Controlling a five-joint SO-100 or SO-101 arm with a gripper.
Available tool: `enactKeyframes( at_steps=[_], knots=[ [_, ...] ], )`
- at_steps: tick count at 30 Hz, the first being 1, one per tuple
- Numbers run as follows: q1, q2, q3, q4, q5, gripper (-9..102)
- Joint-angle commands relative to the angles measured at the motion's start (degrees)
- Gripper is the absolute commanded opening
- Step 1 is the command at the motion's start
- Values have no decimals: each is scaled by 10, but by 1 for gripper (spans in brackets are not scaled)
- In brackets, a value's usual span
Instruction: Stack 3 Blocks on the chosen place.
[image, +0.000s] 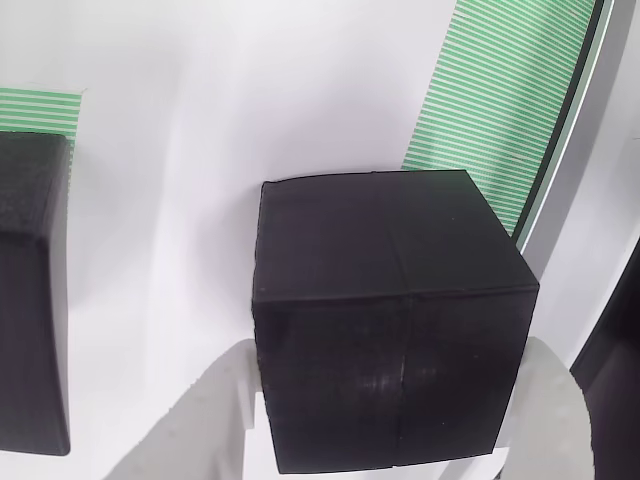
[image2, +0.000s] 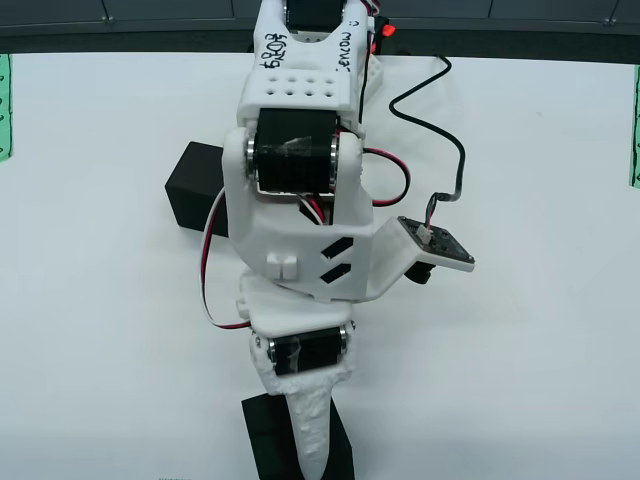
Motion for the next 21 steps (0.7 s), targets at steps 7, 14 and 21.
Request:
enactKeyframes(
  at_steps=[7, 14, 21],
  knots=[
    [13, 169, 44, 54, 5, 20],
    [25, 241, 77, 55, 6, 20],
    [23, 332, 207, 55, 40, 20]
  ],
)
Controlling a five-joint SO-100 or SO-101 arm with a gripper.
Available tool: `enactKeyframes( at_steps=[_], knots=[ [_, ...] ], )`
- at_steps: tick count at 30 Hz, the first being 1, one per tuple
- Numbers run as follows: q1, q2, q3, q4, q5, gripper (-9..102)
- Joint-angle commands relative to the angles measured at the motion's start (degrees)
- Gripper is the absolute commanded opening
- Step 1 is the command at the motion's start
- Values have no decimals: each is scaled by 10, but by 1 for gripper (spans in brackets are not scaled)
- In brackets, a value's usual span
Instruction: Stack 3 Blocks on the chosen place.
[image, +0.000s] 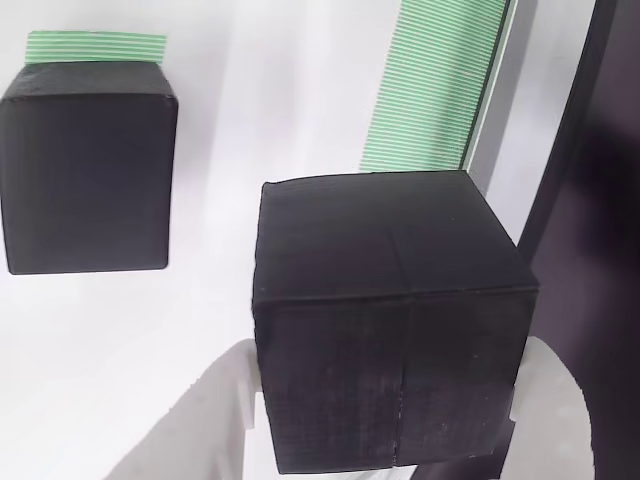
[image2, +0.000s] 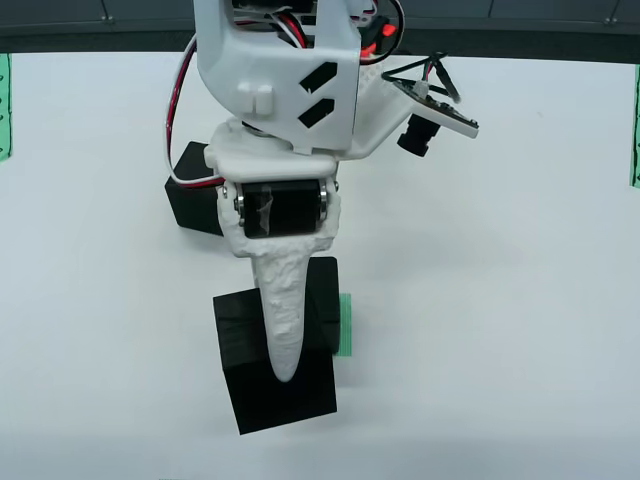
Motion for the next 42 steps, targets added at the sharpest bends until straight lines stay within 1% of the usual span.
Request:
enactKeyframes(
  at_steps=[1, 5, 10, 15, 23, 30, 42],
  knots=[
    [0, 77, 41, 2, 32, 20],
    [-1, 120, 98, 2, 67, 20],
    [-14, 186, 191, 1, 81, 20],
    [-28, 205, 240, 1, 118, 20],
    [-33, 206, 258, 2, 141, 20],
    [-36, 236, 294, 2, 141, 20],
    [-31, 236, 316, 2, 132, 20]
  ],
)
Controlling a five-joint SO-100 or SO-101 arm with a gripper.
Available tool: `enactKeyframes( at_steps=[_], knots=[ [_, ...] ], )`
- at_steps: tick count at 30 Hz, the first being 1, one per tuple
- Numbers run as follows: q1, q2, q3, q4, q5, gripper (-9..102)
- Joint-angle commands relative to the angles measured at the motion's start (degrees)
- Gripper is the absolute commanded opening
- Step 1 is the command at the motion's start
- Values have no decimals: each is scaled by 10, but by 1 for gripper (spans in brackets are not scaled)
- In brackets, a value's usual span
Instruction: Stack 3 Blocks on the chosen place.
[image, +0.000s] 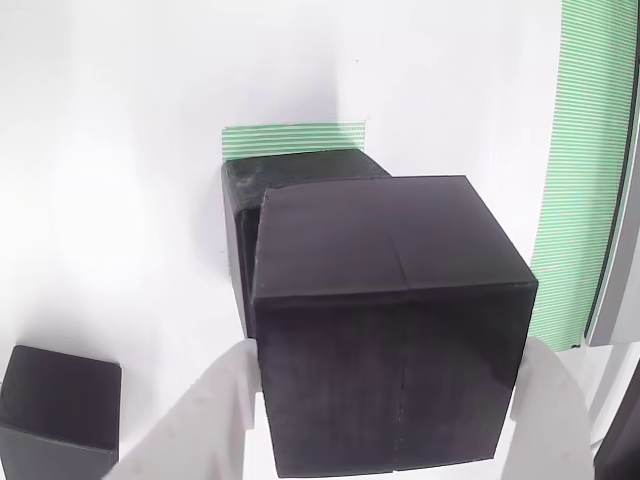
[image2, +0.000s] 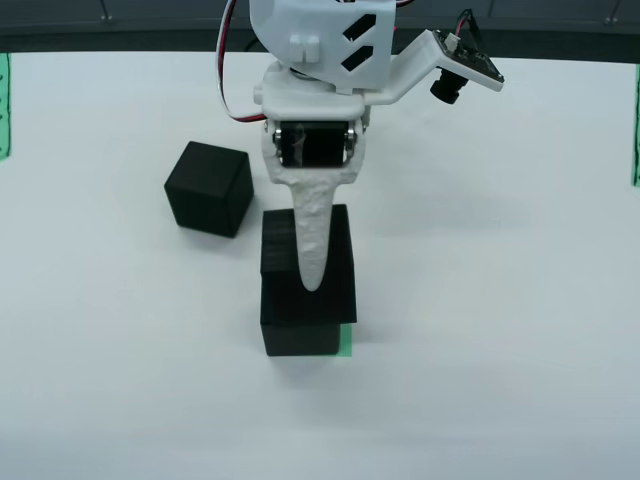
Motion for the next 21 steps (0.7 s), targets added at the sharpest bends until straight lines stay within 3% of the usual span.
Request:
enactKeyframes(
  at_steps=[1, 19, 21],
  knots=[
    [6, 30, 3, 2, -4, 20],
    [13, 47, 31, -23, -7, 20],
    [14, 45, 30, -26, -7, 24]
  ],
)
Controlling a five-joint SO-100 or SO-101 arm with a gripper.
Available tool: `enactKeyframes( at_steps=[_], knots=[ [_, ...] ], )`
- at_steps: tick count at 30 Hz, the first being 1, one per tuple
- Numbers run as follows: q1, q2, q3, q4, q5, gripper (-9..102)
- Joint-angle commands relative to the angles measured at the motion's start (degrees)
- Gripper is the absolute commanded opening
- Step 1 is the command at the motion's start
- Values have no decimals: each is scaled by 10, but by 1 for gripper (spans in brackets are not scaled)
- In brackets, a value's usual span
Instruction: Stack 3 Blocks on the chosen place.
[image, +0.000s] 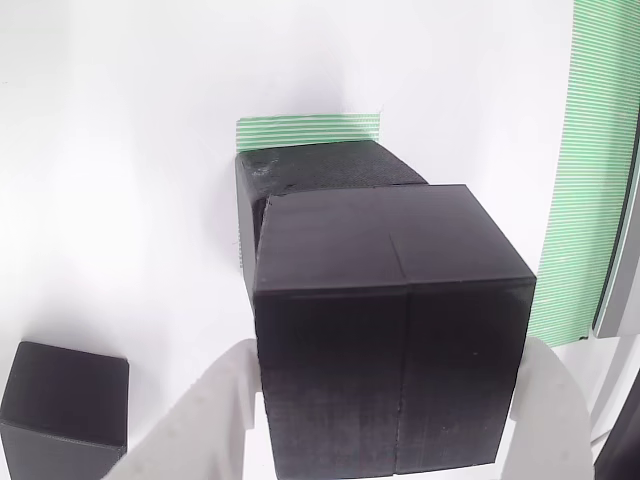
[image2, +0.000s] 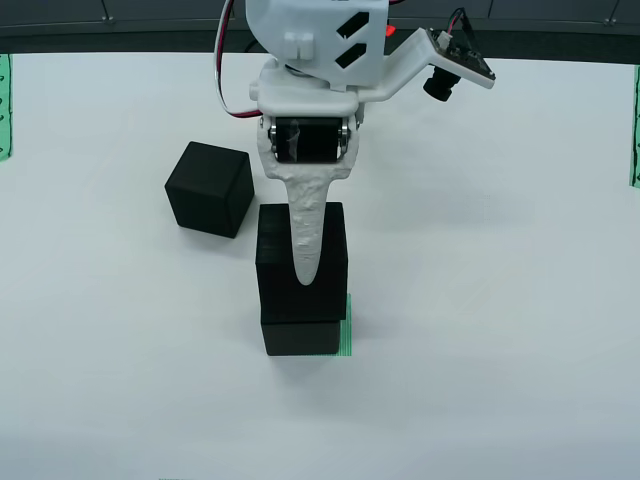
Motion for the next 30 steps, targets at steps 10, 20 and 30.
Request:
enactKeyframes(
  at_steps=[10, 20, 30],
  knots=[
    [6, 9, -1, -18, -8, 28],
    [6, 4, -1, -15, -9, 32],
    [9, 11, -12, -9, -18, 32]
  ],
)
